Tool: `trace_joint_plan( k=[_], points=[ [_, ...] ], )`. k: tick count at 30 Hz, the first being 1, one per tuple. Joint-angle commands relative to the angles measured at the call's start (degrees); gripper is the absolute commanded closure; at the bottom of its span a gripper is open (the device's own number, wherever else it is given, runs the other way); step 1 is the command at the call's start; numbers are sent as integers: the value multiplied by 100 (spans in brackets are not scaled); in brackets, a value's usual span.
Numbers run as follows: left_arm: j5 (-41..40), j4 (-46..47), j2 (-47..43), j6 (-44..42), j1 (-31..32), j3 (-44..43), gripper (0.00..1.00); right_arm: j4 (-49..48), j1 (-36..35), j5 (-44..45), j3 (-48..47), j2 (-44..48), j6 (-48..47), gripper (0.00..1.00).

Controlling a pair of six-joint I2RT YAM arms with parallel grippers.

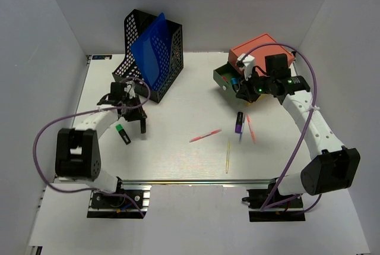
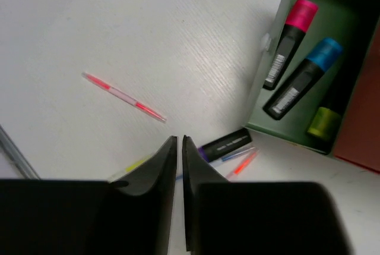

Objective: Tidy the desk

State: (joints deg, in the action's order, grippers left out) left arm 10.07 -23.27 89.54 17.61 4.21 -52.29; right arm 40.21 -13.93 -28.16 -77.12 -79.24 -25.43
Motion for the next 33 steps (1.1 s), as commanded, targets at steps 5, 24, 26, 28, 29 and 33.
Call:
trace_joint_plan(
  k=[5, 24, 26, 28, 29, 33],
  points=[
    [2850, 2166, -1157, 1410, 667, 386, 93, -364, 285, 170, -391, 111, 898, 100],
    [1913, 4998, 2337, 4187, 2620, -3383, 93, -189, 453, 672, -66, 945, 618, 100],
    [1597, 5443, 2655, 4496, 2760, -3742, 93, -180, 444, 742, 12, 1059, 645, 100],
    [1403, 5499, 3077, 4883, 2831, -4024, 93, -180, 453, 812, 65, 1130, 645, 100],
    [1289, 5508, 3235, 4954, 2831, -4348, 92, -188, 453, 838, 101, 1200, 645, 100],
    [954, 5262, 3859, 5086, 2989, -4992, 90, -189, 462, 953, 206, 1315, 627, 100]
  ],
)
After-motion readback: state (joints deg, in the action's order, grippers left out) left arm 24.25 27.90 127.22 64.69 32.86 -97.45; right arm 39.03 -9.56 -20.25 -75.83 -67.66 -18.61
